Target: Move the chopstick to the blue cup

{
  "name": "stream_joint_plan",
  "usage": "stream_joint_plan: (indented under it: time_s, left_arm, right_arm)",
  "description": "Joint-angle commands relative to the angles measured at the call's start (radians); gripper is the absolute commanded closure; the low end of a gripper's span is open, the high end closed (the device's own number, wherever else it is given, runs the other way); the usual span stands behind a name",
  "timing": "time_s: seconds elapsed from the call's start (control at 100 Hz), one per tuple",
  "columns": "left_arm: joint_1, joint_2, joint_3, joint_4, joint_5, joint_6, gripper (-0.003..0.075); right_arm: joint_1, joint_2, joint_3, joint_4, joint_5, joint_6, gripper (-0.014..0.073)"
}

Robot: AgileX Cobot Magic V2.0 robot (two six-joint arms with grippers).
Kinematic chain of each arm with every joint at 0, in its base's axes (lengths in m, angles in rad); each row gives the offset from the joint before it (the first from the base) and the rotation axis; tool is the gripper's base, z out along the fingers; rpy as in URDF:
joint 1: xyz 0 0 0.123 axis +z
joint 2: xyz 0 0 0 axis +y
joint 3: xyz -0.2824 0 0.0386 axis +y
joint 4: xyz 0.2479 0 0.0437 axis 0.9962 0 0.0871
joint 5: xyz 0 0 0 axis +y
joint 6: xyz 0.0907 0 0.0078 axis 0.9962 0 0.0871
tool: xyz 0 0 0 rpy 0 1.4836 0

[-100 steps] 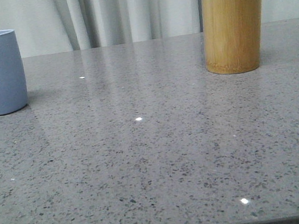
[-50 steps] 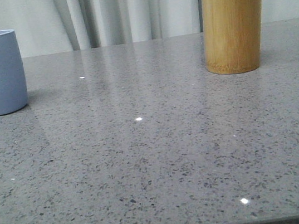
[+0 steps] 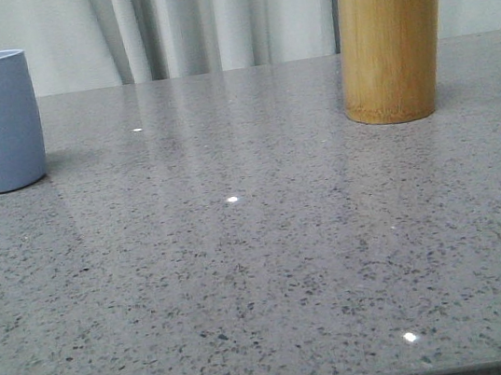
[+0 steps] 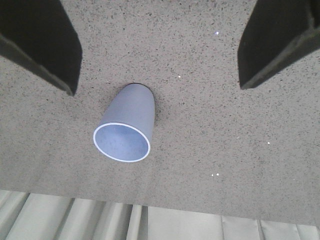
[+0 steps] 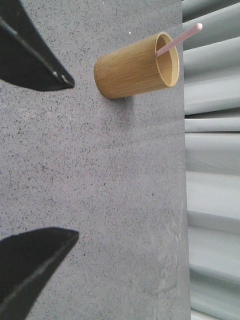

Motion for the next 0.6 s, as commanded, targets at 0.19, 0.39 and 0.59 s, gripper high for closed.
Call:
stream_joint_plan:
  time_s: [0.19, 0.39, 0.59]
  left_arm:
    - [0.001, 0.256, -0.182, -0.021, -0.06, 0.025, 0.0102]
    - [-0.042, 0.481, -0.337, -0.021, -0.035, 0.042, 0.0102]
    - [-0.082, 0.689, -0.447, -0.016, -0.038, 0.047, 0.0102]
  right_arm:
    - [-0.002, 0.024, -0.028, -0.009, -0.097, -0.004, 0.0021]
    - [-0.002, 0.024, -0.028, -0.009, -0.124, -0.004, 0.0021]
    - [-0.002, 0.024, -0.028, -0.009, -0.124, -0.004, 0.0021]
